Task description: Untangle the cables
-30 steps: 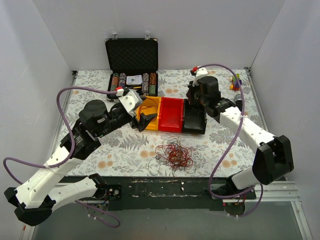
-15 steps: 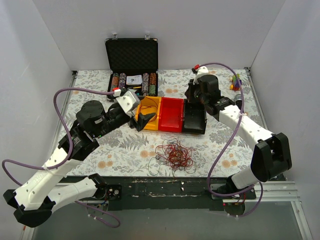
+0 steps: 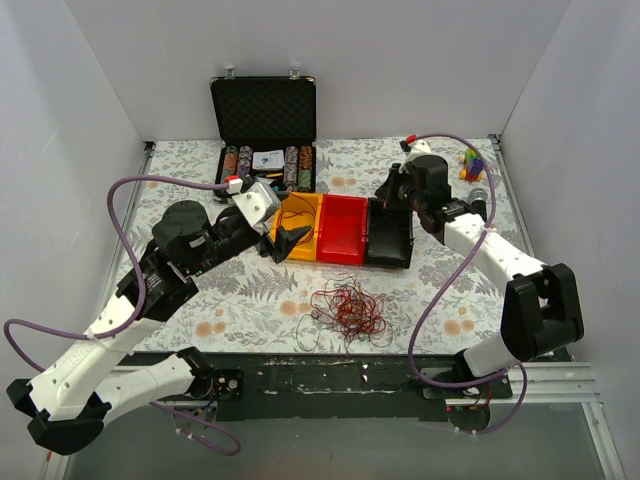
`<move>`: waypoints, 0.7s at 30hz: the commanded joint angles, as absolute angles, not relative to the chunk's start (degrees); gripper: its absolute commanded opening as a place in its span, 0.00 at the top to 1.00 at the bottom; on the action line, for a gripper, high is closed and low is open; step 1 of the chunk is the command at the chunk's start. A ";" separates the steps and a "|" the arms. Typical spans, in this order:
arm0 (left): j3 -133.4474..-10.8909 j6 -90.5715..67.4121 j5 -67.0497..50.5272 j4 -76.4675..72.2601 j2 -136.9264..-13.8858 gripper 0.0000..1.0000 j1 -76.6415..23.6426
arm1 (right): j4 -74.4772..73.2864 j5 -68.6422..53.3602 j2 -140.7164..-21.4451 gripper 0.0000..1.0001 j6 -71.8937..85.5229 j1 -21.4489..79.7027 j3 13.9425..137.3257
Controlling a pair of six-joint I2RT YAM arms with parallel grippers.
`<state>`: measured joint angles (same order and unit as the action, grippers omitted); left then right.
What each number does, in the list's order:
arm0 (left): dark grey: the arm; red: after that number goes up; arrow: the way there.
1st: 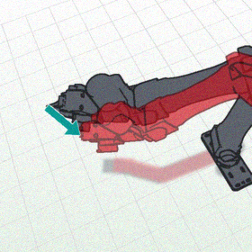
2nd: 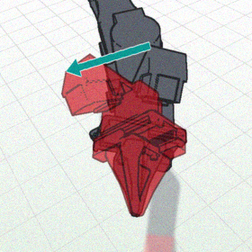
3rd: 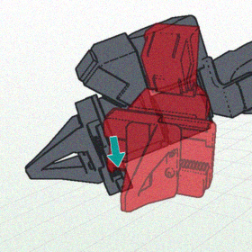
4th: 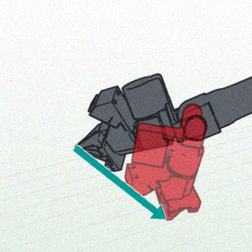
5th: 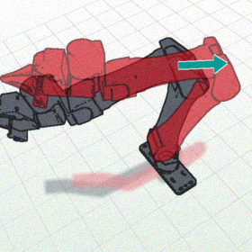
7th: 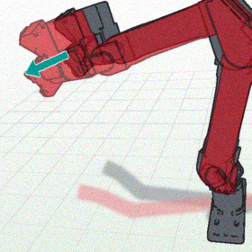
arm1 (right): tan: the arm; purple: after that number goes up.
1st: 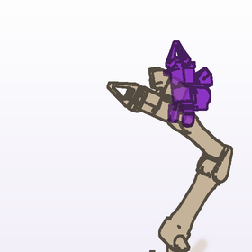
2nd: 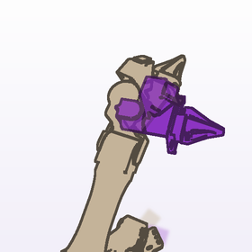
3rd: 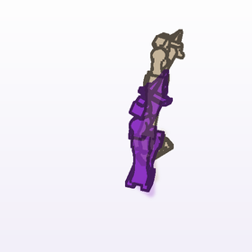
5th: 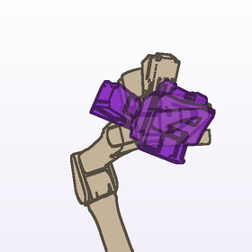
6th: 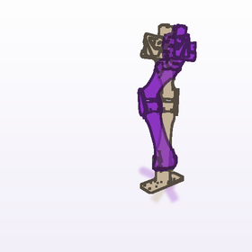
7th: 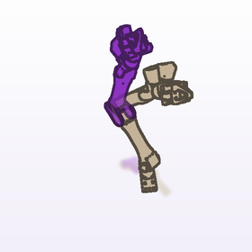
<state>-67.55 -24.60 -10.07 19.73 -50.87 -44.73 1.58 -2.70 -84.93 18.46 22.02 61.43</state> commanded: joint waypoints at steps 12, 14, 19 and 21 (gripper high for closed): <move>-67.94 -24.08 -10.55 20.13 -49.83 0.29 -44.30 | 7.21 4.74 -85.35 0.99 28.82 22.15 54.50; -67.94 -24.08 -10.55 20.13 -50.01 0.29 -44.30 | 6.95 6.50 -84.90 0.99 29.00 22.15 53.18; -67.76 -24.17 -10.81 19.95 -50.01 0.29 -44.30 | 5.10 8.52 -85.25 0.99 29.79 22.15 53.08; -67.94 -24.17 -10.81 19.95 -50.01 0.29 -44.21 | 4.05 8.61 -85.95 0.99 29.88 22.24 53.96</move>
